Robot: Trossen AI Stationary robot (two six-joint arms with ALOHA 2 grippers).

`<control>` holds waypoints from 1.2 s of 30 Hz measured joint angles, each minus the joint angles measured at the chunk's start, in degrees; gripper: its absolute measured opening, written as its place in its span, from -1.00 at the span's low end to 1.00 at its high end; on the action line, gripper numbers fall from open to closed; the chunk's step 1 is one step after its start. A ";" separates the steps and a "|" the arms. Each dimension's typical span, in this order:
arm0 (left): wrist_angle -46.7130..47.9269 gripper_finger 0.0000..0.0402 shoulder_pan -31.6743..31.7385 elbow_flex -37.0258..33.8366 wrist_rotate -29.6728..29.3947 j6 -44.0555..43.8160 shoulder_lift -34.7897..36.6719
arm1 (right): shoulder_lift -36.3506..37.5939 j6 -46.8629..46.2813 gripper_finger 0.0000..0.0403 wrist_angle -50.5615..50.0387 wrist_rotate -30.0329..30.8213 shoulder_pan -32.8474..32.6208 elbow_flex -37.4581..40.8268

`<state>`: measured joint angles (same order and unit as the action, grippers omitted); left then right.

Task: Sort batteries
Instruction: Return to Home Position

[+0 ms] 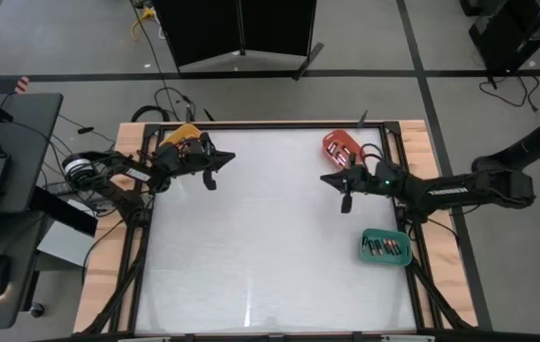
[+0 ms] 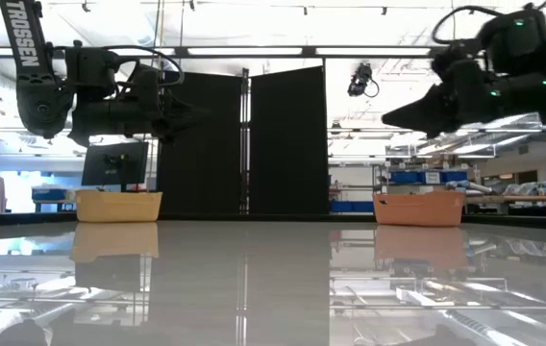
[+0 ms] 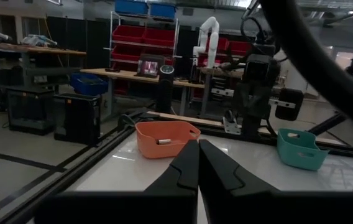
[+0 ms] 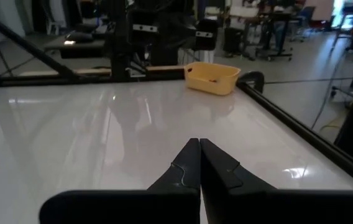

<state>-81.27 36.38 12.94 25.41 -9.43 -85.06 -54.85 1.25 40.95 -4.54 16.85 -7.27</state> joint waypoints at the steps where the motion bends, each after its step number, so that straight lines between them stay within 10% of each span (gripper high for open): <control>1: -0.20 -0.94 0.00 0.01 0.00 0.02 0.00 | 1.44 -0.36 -0.96 0.06 0.19 0.06 0.99; 11: 1.55 -0.94 -2.12 -0.10 -0.53 1.95 4.01 | 11.29 -1.68 -0.96 -1.08 0.66 1.39 6.95; 21: 24.18 -0.94 -2.16 -0.24 -5.15 6.68 19.72 | 11.89 -0.74 -0.96 -2.39 0.64 3.68 6.95; 36: 14.37 -0.98 -2.38 -12.52 -11.69 1.73 26.55 | 12.34 0.88 -0.96 -3.29 0.13 4.23 6.93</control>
<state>-66.89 34.00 0.43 13.72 -7.70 -58.51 -42.52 2.13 37.66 -4.42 21.08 -0.34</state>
